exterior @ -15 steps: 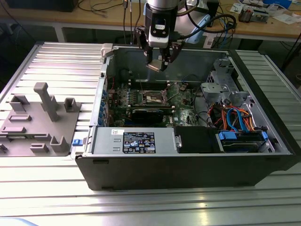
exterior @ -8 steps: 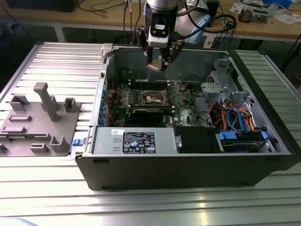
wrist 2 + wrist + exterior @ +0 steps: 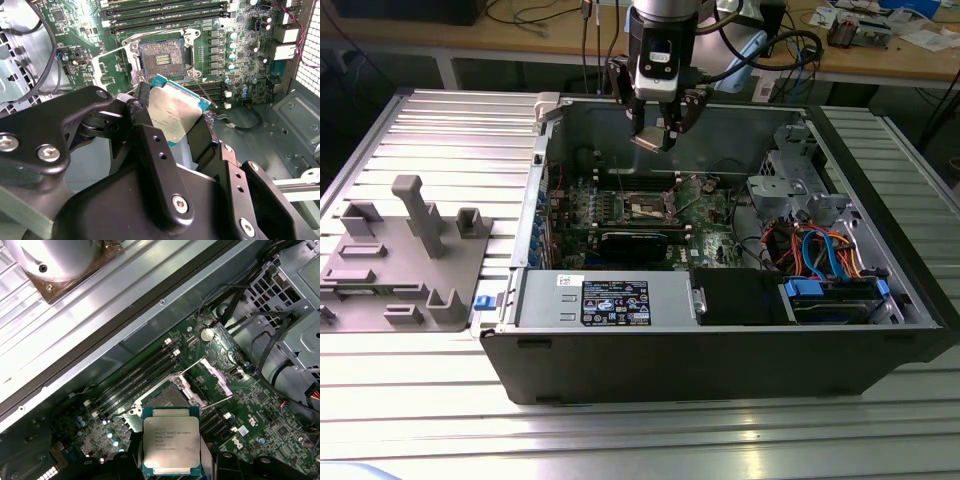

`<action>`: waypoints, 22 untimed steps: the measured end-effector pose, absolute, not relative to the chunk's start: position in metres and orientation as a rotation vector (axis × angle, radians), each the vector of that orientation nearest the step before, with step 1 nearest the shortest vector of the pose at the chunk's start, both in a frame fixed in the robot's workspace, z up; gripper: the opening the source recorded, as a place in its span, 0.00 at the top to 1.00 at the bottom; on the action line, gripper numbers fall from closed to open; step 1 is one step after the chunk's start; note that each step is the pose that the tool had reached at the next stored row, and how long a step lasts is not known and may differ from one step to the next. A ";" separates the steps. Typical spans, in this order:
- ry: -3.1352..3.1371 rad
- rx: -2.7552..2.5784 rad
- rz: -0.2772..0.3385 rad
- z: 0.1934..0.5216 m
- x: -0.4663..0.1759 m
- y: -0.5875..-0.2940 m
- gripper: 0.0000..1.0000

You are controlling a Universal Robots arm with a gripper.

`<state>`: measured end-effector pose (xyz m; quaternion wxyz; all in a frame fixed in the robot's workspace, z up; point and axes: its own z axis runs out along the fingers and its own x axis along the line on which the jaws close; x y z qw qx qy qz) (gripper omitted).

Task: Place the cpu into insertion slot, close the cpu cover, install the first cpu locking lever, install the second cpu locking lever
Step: 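Place the cpu into insertion slot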

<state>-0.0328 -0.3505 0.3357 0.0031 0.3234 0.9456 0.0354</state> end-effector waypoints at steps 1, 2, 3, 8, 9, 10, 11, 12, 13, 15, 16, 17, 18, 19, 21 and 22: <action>2.964 1.015 0.111 0.336 -0.033 -0.351 0.46; 2.964 1.015 0.111 0.336 -0.033 -0.350 0.46; 2.964 1.016 0.111 0.336 -0.033 -0.351 0.46; 2.963 1.020 0.111 0.336 -0.033 -0.351 0.46; 2.962 1.020 0.111 0.336 -0.033 -0.350 0.46; 2.962 1.021 0.111 0.336 -0.033 -0.351 0.46; 2.962 1.022 0.111 0.336 -0.033 -0.351 0.46; 2.961 1.023 0.111 0.336 -0.033 -0.351 0.46; 2.961 1.024 0.111 0.336 -0.033 -0.351 0.46; 2.960 1.026 0.111 0.336 -0.033 -0.351 0.46; 2.960 1.026 0.111 0.336 -0.033 -0.351 0.46; 2.960 1.028 0.111 0.336 -0.033 -0.351 0.46; 2.959 1.028 0.111 0.336 -0.033 -0.351 0.46; 2.959 1.030 0.111 0.336 -0.033 -0.351 0.46; 2.958 1.031 0.111 0.336 -0.033 -0.350 0.46; 2.958 1.032 0.111 0.336 -0.033 -0.351 0.46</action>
